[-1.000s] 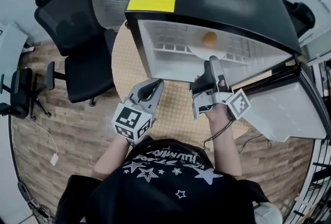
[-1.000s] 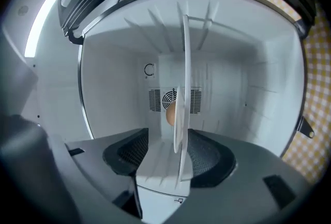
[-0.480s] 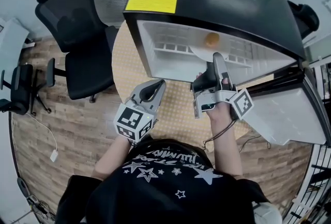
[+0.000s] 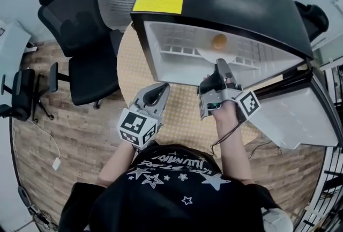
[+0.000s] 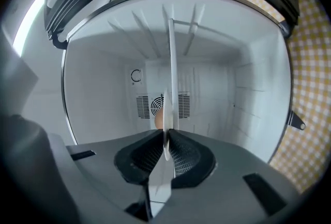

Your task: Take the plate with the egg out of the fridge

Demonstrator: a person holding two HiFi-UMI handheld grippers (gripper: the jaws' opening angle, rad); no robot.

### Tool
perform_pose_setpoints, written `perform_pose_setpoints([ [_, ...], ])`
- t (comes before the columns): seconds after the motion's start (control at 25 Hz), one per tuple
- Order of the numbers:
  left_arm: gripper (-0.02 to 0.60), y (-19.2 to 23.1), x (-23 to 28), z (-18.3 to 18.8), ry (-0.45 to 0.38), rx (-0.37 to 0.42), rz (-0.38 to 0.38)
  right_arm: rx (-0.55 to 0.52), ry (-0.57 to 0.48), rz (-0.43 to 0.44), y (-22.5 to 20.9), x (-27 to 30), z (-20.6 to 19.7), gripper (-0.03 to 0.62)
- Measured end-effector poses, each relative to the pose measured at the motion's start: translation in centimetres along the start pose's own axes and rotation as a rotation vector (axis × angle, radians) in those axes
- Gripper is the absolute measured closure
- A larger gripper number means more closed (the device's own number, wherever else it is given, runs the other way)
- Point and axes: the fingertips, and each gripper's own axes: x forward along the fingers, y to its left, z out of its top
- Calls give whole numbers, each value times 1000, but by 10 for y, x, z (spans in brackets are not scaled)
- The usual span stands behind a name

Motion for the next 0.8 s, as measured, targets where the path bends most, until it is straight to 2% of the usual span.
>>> perform_pose_setpoints([
  [0.52, 575, -11, -8, 3, -9, 15, -38, -33, -3, 29, 9, -24, -12, 545],
  [0.56, 575, -12, -8, 3, -9, 15, -40, -38, -3, 35, 10, -23, -12, 537],
  [0.64, 575, -13, -9, 3, -6, 20, -46, -46, -5, 45, 12, -20, -9, 438],
  [0.8, 574, -14, -13, 2, 7, 46, -54, -94, 2, 35, 12, -11, -5, 430],
])
